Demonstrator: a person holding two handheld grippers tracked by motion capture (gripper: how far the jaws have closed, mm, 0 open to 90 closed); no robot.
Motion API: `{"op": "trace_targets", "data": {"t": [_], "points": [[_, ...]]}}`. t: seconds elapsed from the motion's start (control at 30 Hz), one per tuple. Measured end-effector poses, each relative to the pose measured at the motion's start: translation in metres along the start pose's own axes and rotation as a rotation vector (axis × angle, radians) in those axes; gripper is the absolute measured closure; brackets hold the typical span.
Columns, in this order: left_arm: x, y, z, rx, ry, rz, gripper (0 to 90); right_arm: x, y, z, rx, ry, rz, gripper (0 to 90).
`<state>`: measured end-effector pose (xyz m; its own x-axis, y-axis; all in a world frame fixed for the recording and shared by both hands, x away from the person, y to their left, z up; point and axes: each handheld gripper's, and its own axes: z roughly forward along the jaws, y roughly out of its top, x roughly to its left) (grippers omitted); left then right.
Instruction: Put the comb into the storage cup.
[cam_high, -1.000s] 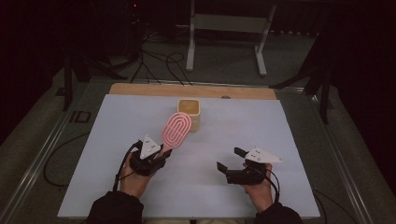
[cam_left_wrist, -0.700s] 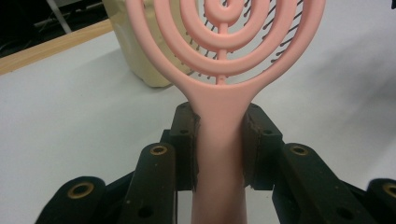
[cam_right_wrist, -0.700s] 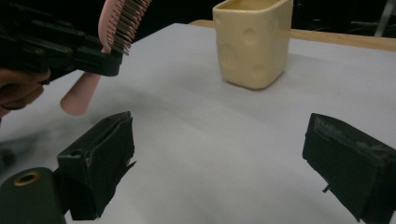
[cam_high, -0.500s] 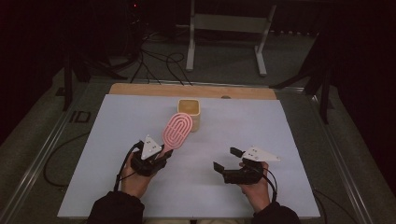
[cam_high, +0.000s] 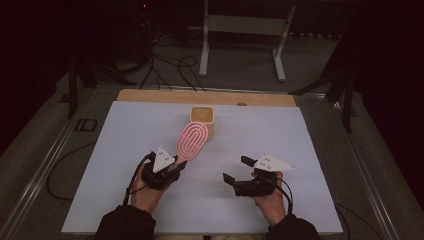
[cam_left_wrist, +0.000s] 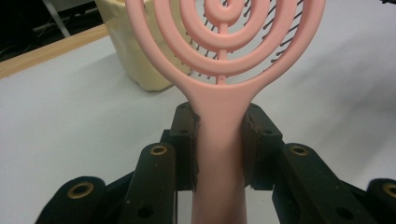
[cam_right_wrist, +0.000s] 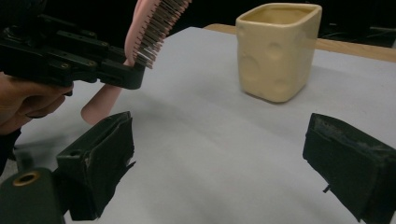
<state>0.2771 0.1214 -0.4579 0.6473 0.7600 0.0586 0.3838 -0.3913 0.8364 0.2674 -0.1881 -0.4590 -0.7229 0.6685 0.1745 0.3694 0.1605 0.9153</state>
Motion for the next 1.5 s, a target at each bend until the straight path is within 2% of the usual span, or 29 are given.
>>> {"op": "trace_targets", "data": {"t": [0.37, 0.6, 1.5], "points": [[-0.004, 0.001, 0.000, -0.012, -0.003, 0.013, 69.9, 0.004, 0.008, 0.008, -0.001, 0.025, -0.006, 8.6], [-0.010, 0.003, -0.001, -0.031, -0.014, 0.030, 69.9, 0.007, 0.012, 0.013, -0.002, 0.037, -0.013, 8.6], [-0.025, 0.004, 0.003, -0.029, -0.039, 0.073, 69.9, 0.019, 0.021, 0.034, 0.005, 0.073, -0.023, 8.6]]}}
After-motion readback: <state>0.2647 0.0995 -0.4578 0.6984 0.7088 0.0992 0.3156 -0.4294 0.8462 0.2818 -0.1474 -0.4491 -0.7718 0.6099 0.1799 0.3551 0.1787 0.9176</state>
